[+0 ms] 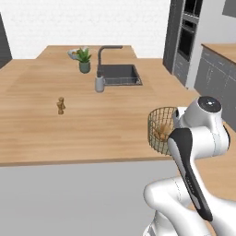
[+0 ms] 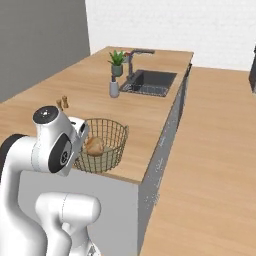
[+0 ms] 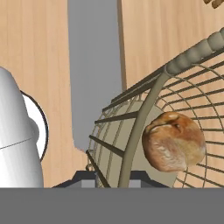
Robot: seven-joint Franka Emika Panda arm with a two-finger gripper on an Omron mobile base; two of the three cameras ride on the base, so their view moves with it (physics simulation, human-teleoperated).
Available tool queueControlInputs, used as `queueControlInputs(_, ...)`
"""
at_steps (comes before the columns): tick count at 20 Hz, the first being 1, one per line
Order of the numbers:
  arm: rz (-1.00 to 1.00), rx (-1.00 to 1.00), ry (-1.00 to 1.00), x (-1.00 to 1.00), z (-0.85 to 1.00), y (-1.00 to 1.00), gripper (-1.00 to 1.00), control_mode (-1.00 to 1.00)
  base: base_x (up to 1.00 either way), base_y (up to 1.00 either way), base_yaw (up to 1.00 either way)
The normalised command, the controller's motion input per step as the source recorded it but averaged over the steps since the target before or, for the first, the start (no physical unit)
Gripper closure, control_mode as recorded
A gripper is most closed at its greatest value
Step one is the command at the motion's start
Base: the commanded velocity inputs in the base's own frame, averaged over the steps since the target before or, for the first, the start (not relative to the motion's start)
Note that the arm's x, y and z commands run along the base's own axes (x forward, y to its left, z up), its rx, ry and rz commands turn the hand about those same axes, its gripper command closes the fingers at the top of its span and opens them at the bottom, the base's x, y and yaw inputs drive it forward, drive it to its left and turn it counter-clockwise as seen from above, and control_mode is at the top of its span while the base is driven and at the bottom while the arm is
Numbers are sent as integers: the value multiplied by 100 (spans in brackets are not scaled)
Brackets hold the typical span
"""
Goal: Open the cabinet, pick up the bread from the cabinet and place it in the basket. Then move the basket to the dining counter.
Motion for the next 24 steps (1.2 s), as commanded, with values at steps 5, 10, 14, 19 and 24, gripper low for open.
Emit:
queueControlInputs(5, 0, 0, 0, 0, 0, 0, 100, 100, 11, 100, 1)
queueControlInputs(10, 0, 0, 0, 0, 0, 0, 100, 100, 19, 100, -5)
queueControlInputs(14, 0, 0, 0, 0, 0, 0, 100, 100, 37, 100, -10)
queueControlInputs(19, 0, 0, 0, 0, 0, 0, 100, 100, 44, 100, -9)
queueControlInputs(24, 0, 0, 0, 0, 0, 0, 100, 100, 60, 100, -8)
